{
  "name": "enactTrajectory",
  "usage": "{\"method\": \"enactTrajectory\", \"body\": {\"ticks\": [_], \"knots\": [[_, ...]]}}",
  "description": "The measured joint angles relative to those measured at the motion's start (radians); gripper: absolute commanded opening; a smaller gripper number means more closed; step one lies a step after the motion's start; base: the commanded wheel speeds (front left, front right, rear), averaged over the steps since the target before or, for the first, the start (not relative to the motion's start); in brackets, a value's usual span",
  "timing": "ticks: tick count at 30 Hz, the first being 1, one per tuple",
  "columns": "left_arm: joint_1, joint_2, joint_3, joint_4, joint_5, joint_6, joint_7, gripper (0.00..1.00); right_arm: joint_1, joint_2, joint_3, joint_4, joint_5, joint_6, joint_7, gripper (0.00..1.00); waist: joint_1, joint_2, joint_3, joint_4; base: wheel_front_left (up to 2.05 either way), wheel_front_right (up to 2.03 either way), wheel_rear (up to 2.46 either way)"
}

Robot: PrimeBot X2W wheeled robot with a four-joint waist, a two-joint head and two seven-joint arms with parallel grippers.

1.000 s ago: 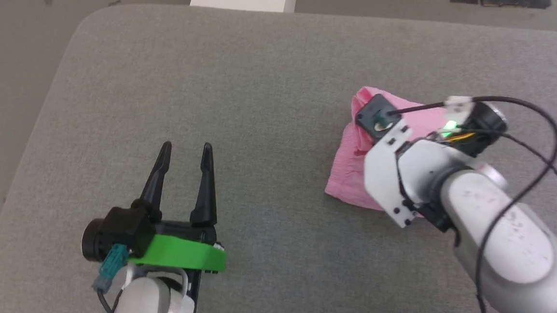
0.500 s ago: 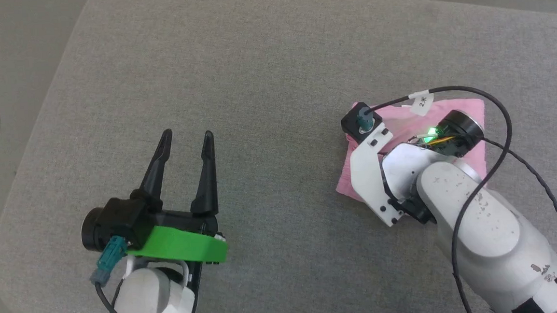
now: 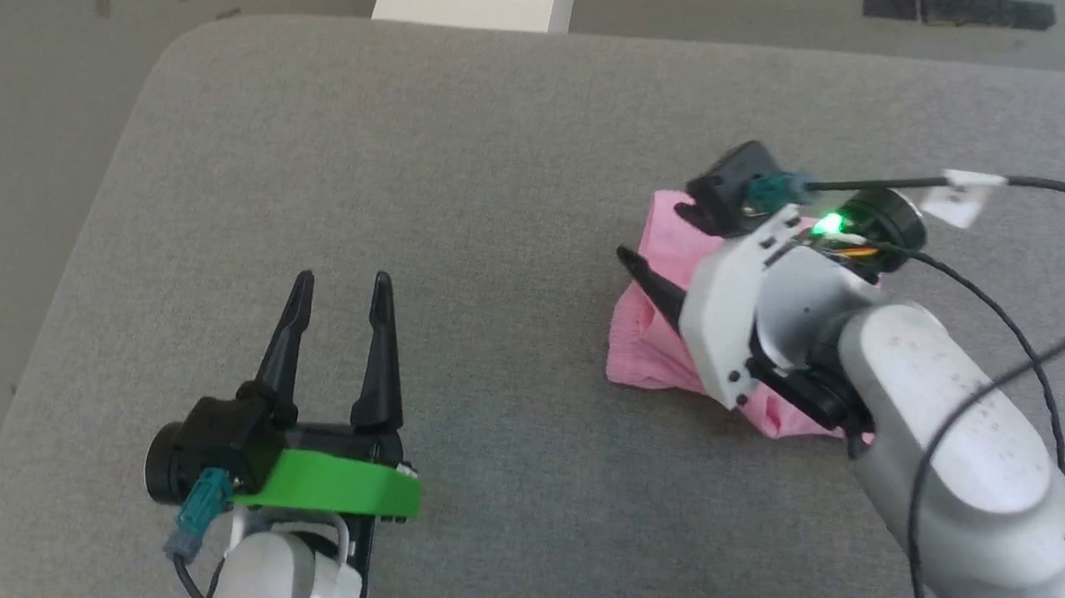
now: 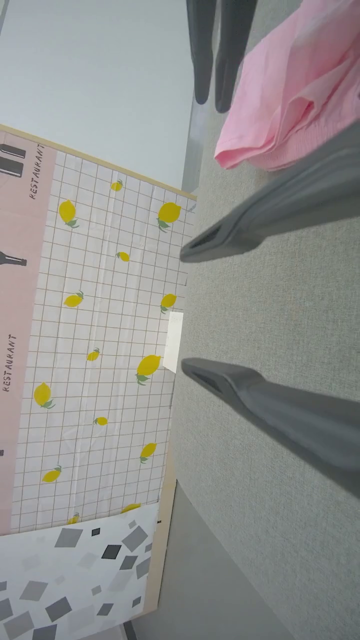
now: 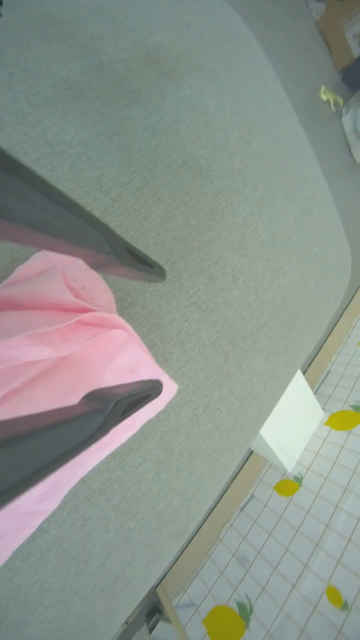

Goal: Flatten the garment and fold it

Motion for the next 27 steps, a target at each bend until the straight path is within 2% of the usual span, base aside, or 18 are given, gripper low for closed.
{"method": "enactTrajectory", "body": {"ticks": [6, 11, 15, 21, 27], "knots": [[0.036, 0.0, 0.01, 0.006, 0.005, 0.0, 0.0, 1.0, 0.145, 0.024, -0.17, -0.128, -0.036, 0.0, -0.16, 1.0, 0.0, 0.0, -0.051, -0.035, 0.0, 0.0, 0.0], [0.056, 0.0, 0.023, 0.008, 0.004, -0.001, 0.0, 1.0, 0.27, 0.068, -0.331, -0.212, -0.08, 0.0, -0.358, 1.0, 0.0, 0.0, -0.088, -0.07, 0.0, 0.0, 0.0], [0.062, 0.0, 0.027, 0.011, 0.002, -0.003, 0.0, 1.0, 0.365, 0.082, -0.415, -0.225, -0.122, 0.0, -0.518, 1.0, 0.0, 0.0, -0.111, -0.096, 0.0, 0.0, 0.0], [0.064, 0.0, 0.027, 0.028, 0.0, -0.003, 0.0, 1.0, 0.462, 0.089, -0.471, -0.18, -0.142, 0.0, -0.702, 1.0, 0.0, 0.0, -0.135, -0.124, 0.0, 0.0, 0.0], [0.072, 0.0, 0.023, 0.042, 0.0, -0.003, 0.0, 1.0, 0.527, 0.089, -0.5, -0.152, -0.137, 0.0, -0.777, 1.0, 0.0, 0.0, -0.158, -0.143, 0.0, 0.0, 0.0]]}}
